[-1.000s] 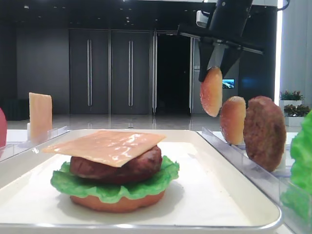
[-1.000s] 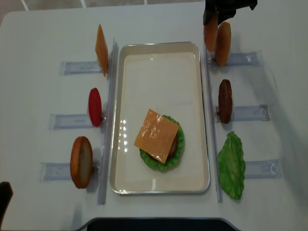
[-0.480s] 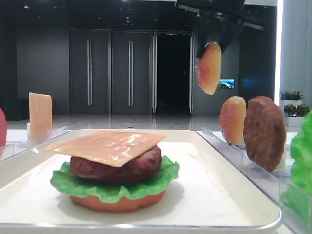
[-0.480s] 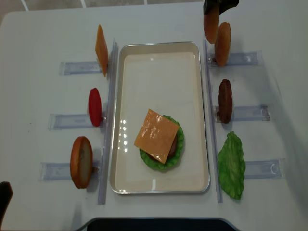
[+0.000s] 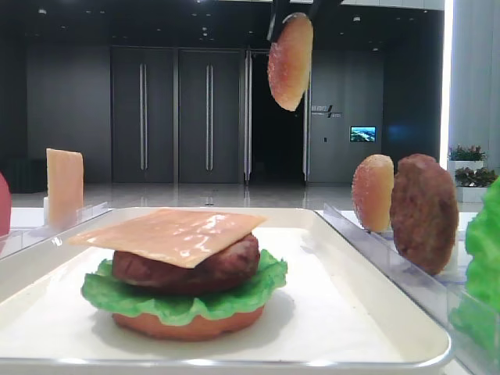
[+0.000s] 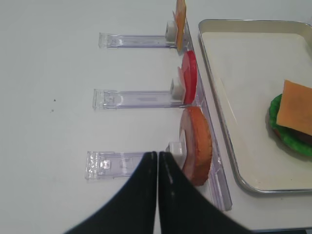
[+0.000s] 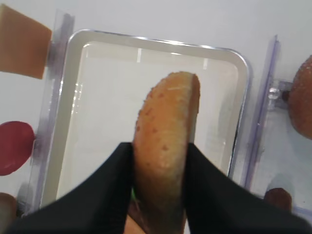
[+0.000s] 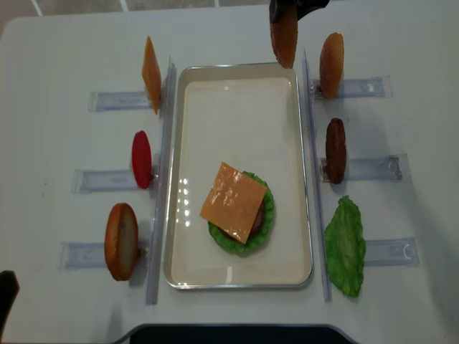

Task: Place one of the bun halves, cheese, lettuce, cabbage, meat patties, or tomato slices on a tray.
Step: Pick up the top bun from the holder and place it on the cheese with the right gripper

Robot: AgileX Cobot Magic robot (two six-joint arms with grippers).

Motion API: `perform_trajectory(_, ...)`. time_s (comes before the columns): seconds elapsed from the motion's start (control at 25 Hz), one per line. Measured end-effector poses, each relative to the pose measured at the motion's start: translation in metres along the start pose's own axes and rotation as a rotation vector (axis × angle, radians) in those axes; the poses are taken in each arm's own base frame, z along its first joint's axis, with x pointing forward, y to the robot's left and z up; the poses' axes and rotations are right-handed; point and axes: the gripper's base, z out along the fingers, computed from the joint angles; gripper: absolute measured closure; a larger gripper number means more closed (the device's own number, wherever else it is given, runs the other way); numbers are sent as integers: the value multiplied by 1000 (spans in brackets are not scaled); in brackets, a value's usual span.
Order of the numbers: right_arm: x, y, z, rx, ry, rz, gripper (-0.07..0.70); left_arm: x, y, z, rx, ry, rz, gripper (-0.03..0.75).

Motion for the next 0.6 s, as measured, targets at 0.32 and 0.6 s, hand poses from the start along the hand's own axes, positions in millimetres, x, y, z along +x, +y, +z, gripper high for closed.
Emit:
perform_trajectory(0.32,16,28,-2,3,7,-87,377,0,0,0,0,0,0,716)
perform_trajectory(0.6,54,27,10,30,109,-118,377,0,0,0,0,0,0,716)
